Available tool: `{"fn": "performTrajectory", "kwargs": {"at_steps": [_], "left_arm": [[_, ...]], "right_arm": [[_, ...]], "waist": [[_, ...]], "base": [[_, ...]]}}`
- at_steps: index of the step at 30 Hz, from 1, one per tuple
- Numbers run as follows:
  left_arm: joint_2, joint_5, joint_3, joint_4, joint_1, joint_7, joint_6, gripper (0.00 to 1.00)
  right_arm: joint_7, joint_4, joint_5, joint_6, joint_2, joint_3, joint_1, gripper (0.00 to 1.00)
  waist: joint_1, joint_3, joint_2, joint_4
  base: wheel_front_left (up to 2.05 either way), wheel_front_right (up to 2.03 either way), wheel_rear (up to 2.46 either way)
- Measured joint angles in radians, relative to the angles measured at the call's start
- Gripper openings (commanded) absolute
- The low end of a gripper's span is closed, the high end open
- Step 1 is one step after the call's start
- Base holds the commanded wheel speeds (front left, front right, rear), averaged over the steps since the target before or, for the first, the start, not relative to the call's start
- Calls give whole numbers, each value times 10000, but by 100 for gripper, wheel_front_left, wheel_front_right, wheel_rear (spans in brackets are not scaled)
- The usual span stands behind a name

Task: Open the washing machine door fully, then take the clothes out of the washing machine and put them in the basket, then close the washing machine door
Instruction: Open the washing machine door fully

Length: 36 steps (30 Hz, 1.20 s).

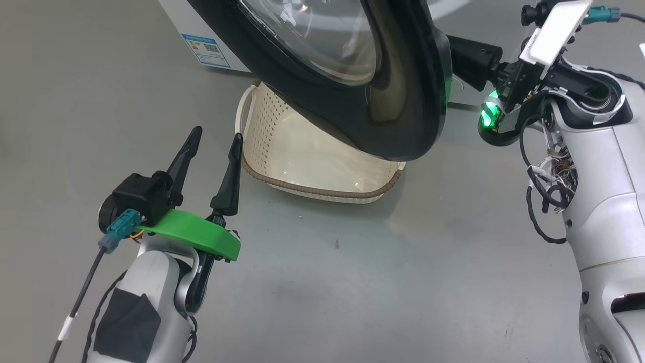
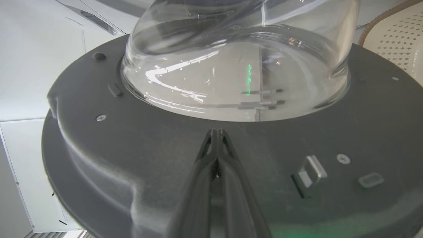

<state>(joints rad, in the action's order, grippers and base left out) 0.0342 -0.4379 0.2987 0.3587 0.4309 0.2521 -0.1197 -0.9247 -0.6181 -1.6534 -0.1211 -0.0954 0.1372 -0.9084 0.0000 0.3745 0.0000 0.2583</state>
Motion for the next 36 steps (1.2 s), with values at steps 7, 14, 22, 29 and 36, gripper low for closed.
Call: {"fn": "performTrajectory", "kwargs": {"at_steps": [7,14,22,29,36], "left_arm": [[-13,0,29,109,-183,0,0,100],[-15,13,35,245,-442,0,0,100],[-17,86,19,430,-719,0,0,100],[-17,84,81,568,-922,0,0,100],[-17,82,119,683,-1155,0,0,100]], "right_arm": [[-174,228,-21,-2,52,332,604,0],[-251,408,-61,-2,128,560,1146,0],[-424,619,-199,-2,199,978,1927,0],[-410,748,-311,-2,234,1197,2452,0],[-301,991,-907,-2,232,1613,2870,0]], "waist": [[0,-297,0,275],[0,-606,0,522],[0,-1054,0,921],[0,-1406,0,1377],[-1,-1737,0,1831]], "base": [[0,0,0],[0,0,0],[0,0,0],[0,0,0],[0,0,0]]}}
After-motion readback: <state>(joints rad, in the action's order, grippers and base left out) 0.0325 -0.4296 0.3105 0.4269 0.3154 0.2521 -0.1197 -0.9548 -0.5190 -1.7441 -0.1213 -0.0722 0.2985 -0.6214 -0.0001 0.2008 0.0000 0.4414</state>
